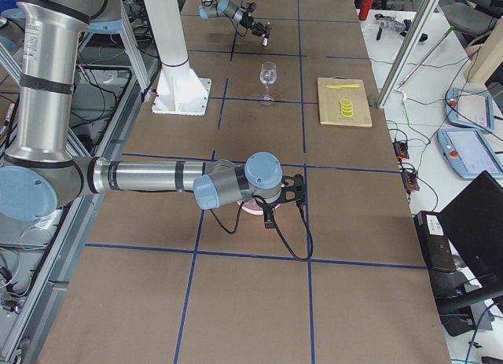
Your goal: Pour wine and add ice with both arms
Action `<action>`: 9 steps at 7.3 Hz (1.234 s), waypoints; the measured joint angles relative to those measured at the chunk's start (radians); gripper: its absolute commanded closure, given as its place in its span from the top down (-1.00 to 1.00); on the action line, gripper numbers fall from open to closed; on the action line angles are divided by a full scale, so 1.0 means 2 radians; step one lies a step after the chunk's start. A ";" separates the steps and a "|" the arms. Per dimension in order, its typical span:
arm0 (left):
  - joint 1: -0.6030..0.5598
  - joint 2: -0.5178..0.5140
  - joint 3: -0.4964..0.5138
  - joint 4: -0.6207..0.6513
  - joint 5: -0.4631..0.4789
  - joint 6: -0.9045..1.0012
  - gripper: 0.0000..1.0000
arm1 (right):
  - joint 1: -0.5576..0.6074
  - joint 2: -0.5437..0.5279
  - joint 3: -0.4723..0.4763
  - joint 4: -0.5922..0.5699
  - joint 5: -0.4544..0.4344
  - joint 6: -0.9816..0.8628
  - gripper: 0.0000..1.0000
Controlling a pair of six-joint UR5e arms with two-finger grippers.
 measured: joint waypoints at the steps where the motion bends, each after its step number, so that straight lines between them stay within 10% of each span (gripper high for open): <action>1: 0.000 0.000 0.000 0.003 0.007 0.001 -1.00 | 0.000 0.000 0.000 0.000 0.000 0.000 1.00; 6: 0.004 -0.001 0.000 0.022 0.016 0.002 0.20 | 0.000 -0.001 0.000 0.000 0.000 0.001 1.00; 9: 0.007 -0.001 -0.001 0.023 0.015 0.003 0.31 | 0.000 -0.001 0.000 0.000 0.000 0.001 1.00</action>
